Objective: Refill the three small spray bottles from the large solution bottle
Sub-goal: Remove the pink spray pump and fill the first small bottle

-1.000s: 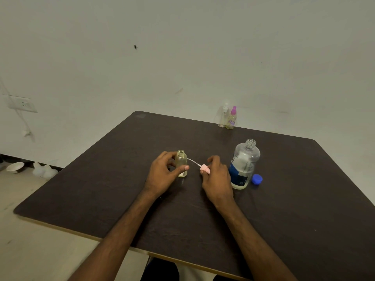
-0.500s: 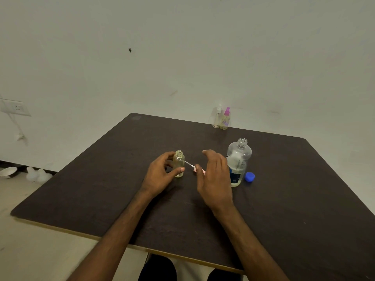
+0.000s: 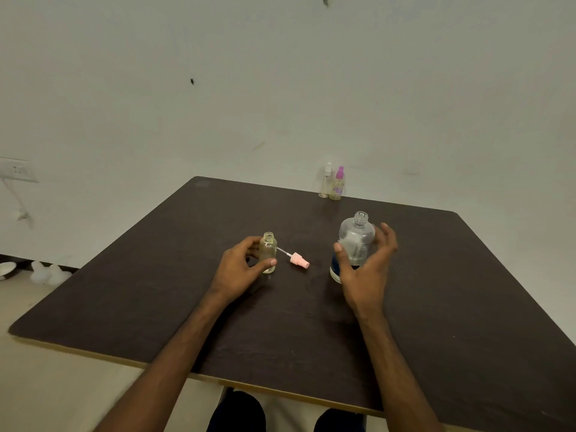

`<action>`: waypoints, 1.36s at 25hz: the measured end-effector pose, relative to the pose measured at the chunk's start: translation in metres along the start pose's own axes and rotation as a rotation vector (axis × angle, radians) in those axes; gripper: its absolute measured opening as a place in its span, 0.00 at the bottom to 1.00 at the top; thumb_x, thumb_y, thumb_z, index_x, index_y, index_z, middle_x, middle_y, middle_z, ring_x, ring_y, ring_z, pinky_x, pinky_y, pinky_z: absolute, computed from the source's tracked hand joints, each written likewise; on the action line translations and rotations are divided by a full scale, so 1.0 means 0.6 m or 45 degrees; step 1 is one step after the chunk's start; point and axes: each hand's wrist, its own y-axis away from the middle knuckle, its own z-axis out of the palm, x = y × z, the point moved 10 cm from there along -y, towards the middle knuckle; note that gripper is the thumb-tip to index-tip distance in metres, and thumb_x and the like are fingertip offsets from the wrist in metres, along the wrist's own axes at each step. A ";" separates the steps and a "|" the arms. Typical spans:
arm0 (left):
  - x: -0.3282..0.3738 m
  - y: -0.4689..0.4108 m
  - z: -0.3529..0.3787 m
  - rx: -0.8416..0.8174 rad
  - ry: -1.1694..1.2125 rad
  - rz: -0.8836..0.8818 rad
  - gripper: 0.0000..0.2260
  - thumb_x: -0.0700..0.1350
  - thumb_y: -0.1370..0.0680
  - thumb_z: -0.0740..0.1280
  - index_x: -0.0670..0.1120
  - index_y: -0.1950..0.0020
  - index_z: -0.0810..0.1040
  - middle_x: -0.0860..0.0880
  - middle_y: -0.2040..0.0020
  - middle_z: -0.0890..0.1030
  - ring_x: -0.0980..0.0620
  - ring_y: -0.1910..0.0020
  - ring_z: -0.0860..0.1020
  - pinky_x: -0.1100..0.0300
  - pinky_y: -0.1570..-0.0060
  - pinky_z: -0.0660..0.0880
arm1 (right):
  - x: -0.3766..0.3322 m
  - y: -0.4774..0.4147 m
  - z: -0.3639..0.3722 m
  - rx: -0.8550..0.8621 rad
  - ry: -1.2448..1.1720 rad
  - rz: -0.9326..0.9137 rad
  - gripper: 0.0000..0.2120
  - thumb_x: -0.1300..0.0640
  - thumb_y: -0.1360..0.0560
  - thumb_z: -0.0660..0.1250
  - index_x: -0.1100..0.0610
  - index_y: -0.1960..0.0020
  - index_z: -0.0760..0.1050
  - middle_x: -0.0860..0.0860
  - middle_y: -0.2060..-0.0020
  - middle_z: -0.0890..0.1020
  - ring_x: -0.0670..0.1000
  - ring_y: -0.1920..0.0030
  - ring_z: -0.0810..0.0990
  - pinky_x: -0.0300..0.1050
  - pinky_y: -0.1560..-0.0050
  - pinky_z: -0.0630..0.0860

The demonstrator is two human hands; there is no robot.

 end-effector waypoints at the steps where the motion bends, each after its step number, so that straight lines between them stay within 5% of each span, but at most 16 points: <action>1: 0.000 0.002 0.002 -0.011 0.014 -0.004 0.20 0.48 0.29 0.78 0.50 0.38 0.79 0.58 0.48 0.83 0.63 0.49 0.80 0.73 0.48 0.72 | 0.012 0.002 0.012 -0.061 -0.004 0.075 0.43 0.51 0.28 0.75 0.50 0.24 0.51 0.50 0.28 0.66 0.48 0.30 0.69 0.45 0.32 0.71; 6: 0.011 0.017 0.018 -0.151 0.089 0.026 0.19 0.47 0.29 0.78 0.50 0.40 0.80 0.55 0.49 0.85 0.58 0.50 0.83 0.61 0.44 0.77 | 0.032 0.002 0.025 -0.129 0.033 0.155 0.41 0.52 0.28 0.75 0.51 0.24 0.53 0.50 0.29 0.68 0.50 0.33 0.72 0.49 0.34 0.74; 12: 0.015 0.019 0.015 -0.146 0.098 0.009 0.19 0.47 0.28 0.77 0.50 0.38 0.79 0.57 0.47 0.85 0.62 0.45 0.81 0.59 0.39 0.76 | 0.020 0.006 0.041 -0.223 0.013 0.087 0.42 0.52 0.30 0.77 0.44 0.25 0.55 0.45 0.28 0.68 0.46 0.31 0.70 0.45 0.34 0.73; 19: 0.033 0.020 -0.004 0.000 0.029 0.134 0.19 0.52 0.28 0.77 0.50 0.39 0.80 0.56 0.51 0.84 0.56 0.50 0.82 0.54 0.52 0.81 | -0.004 0.019 0.071 -0.416 0.295 -0.202 0.43 0.50 0.29 0.76 0.41 0.23 0.55 0.44 0.31 0.70 0.44 0.32 0.68 0.44 0.34 0.71; 25: 0.035 0.020 -0.009 0.035 -0.067 0.177 0.21 0.56 0.29 0.77 0.52 0.38 0.80 0.58 0.50 0.83 0.59 0.52 0.81 0.54 0.54 0.81 | -0.019 0.024 0.086 -0.433 0.523 -0.431 0.42 0.54 0.28 0.75 0.41 0.22 0.55 0.48 0.34 0.72 0.40 0.37 0.65 0.50 0.35 0.71; 34: 0.041 0.021 -0.009 0.027 -0.149 0.200 0.23 0.57 0.29 0.76 0.51 0.37 0.80 0.57 0.47 0.83 0.60 0.50 0.80 0.56 0.51 0.80 | -0.016 0.023 0.105 -0.480 0.739 -0.543 0.43 0.55 0.28 0.74 0.42 0.22 0.54 0.54 0.32 0.71 0.54 0.32 0.69 0.61 0.32 0.68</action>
